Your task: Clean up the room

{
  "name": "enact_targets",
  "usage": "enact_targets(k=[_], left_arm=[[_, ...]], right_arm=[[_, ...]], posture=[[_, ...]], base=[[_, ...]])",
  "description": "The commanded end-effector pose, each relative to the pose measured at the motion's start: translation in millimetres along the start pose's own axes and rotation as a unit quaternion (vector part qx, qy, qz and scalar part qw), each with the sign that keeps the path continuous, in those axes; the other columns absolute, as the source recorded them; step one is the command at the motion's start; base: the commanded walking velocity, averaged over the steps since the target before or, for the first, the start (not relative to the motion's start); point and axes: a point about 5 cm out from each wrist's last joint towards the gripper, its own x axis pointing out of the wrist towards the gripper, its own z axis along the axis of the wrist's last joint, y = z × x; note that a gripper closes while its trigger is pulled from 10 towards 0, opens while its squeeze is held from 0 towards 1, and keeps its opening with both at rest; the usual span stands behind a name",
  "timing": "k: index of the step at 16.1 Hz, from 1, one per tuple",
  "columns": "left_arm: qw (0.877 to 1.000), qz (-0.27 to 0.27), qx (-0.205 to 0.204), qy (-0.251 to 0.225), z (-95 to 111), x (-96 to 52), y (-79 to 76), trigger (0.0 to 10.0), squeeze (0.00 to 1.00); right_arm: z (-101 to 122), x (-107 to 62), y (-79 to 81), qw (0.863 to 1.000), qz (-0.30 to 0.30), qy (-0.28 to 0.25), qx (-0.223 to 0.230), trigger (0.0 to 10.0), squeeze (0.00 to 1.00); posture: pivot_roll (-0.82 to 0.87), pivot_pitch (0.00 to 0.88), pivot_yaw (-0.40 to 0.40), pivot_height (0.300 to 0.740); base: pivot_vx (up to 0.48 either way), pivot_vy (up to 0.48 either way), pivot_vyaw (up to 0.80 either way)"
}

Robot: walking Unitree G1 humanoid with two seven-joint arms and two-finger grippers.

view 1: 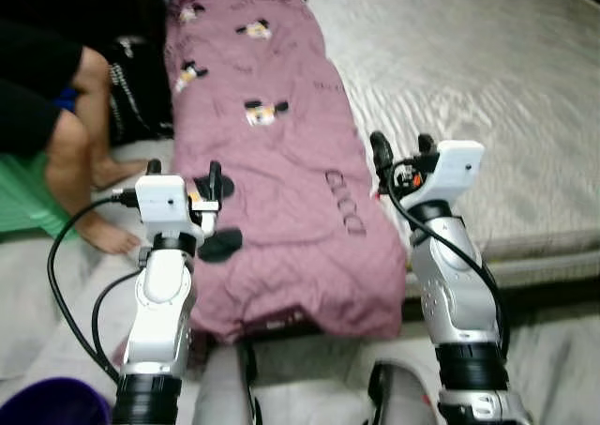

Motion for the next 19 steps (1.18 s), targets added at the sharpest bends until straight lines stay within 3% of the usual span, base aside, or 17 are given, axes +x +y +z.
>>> enact_targets(k=[1,5,10,13,17,19], left_arm=[[1.0,0.003,0.004,-0.004,0.6,0.5,2.6,10.0,0.0],[1.0,-0.007,0.002,-0.004,-0.6,2.7,-3.5,10.0,0.0],[1.0,-0.003,0.011,-0.001,-2.3,3.4,1.4,10.0,0.0],[1.0,-0.011,0.016,0.01,-11.7,-17.2,-0.4,10.0,0.0],[0.999,-0.017,0.036,0.03,-25.3,-41.4,13.1,10.0,0.0],[0.998,-0.013,0.04,0.037,-28.1,-46.3,17.5,10.0,0.0]], right_arm=[[5.5,3.2,-0.8,1.0,0.0,-0.012,-0.002,10.0,0.0],[2.8,1.3,-9.2,1.0,-0.009,-0.009,-0.015,10.0,0.0],[-2.4,1.9,-9.3,1.0,-0.012,0.0,-0.016,10.0,0.0],[-12.6,-5.0,-15.9,0.999,-0.037,0.025,-0.027,10.0,0.0],[-22.0,-23.4,-21.8,0.998,-0.036,0.046,-0.035,10.0,0.0],[-27.4,-30.9,-23.3,0.997,-0.038,0.057,-0.036,10.0,0.0]], posture=[[-0.05,0.0,0.047,0.727],[-0.05,0.0,0.052,0.74],[-0.05,0.0,0.053,0.74],[-0.04,0.0,0.052,0.74],[-0.04,0.0,0.049,0.74],[-0.04,0.0,0.046,0.74]], base=[[0.0,0.0,0.0],[0.0,0.0,0.0],[0.0,0.0,0.0],[0.0,0.0,0.0],[0.0,0.0,0.11],[0.0,0.0,0.72]])
